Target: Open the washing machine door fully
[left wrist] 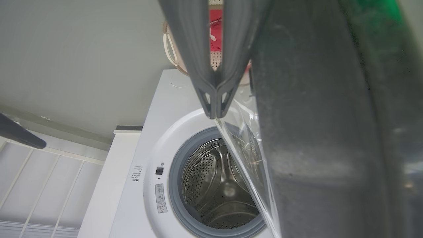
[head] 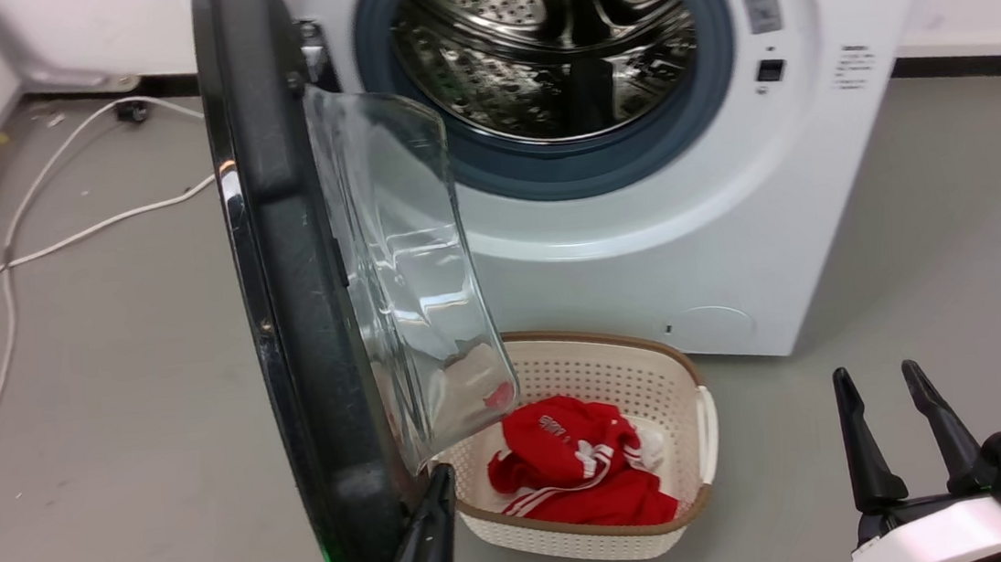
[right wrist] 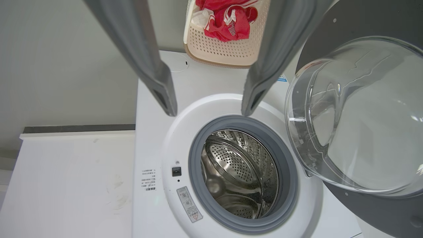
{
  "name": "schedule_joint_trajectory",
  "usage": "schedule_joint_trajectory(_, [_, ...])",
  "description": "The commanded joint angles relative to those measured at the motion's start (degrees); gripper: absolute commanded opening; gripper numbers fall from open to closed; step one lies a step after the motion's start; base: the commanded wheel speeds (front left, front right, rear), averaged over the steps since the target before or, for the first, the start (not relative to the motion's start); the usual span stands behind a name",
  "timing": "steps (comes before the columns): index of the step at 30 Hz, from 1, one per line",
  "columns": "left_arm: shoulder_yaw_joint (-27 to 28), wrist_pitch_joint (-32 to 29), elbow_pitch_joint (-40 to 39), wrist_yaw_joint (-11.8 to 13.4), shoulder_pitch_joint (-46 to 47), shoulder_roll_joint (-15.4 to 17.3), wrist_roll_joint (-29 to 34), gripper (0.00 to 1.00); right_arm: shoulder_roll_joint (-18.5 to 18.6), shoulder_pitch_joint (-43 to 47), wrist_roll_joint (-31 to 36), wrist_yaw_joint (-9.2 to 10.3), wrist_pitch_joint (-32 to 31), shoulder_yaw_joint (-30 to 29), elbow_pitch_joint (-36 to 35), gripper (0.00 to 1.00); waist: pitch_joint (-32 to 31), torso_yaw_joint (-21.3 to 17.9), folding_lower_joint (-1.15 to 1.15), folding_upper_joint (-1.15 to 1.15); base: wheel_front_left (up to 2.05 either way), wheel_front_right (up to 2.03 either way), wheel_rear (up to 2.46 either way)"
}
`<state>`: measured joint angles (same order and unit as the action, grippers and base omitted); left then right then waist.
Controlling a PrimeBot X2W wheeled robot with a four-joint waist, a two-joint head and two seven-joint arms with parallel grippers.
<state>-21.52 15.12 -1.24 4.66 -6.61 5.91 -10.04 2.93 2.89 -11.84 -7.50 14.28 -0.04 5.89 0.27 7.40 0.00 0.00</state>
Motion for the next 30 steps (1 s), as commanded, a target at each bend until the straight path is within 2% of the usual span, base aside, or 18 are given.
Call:
schedule_joint_trajectory(1, [1.1, 0.0, -0.6, 0.7, -0.5, 0.9, -0.2, 0.00, -0.1, 0.7, 0.1, 0.02, 0.1, -0.3, -0.2, 1.00, 0.0, 3.0, 0.00, 0.00, 0.00, 0.00, 0.00])
schedule_joint_trajectory(9, [5.5, -0.8, -3.3, 3.1, -2.7, 3.8, -1.3, 0.00, -0.1, 0.1, -0.2, 0.02, 0.0, 0.1, -0.5, 1.00, 0.6, 10.3, 0.00, 0.00, 0.00, 0.00, 0.00])
schedule_joint_trajectory(10, [8.0, -0.9, -3.4, 3.6, -1.9, 5.1, -2.3, 0.00, -0.1, -0.3, 0.0, 0.02, 0.0, 0.2, -0.5, 1.00, 0.9, 11.7, 0.00, 0.00, 0.00, 0.00, 0.00])
schedule_joint_trajectory(13, [10.5, -0.8, -2.6, 3.5, -0.2, 6.6, -3.4, 0.00, -0.1, -0.8, 0.3, 0.02, 0.0, 0.3, -0.7, 1.00, 1.6, 12.3, 0.00, 0.00, 0.00, 0.00, 0.00])
schedule_joint_trajectory(18, [15.5, -0.4, 0.9, 3.1, 3.9, 9.6, -5.5, 0.00, -0.1, -2.0, 0.8, 0.02, -0.5, 1.0, -1.1, 1.00, 3.2, 11.5, 0.00, 0.00, 0.00, 0.00, 0.00])
schedule_joint_trajectory(24, [21.3, -0.1, 6.5, 2.2, 9.2, 11.6, -9.0, 0.00, -0.1, -3.3, 1.2, 0.02, -1.0, 0.4, -1.7, 1.00, 5.6, 8.9, 0.00, 0.00, 0.00, 0.00, 0.00])
schedule_joint_trajectory(30, [27.2, 0.1, 13.4, 0.7, 14.7, 15.0, -11.5, 0.00, -0.1, -4.6, 1.9, 0.02, -1.3, 0.3, -2.5, 1.00, 8.9, 6.1, 0.00, 0.00, 0.00, 0.00, 0.00])
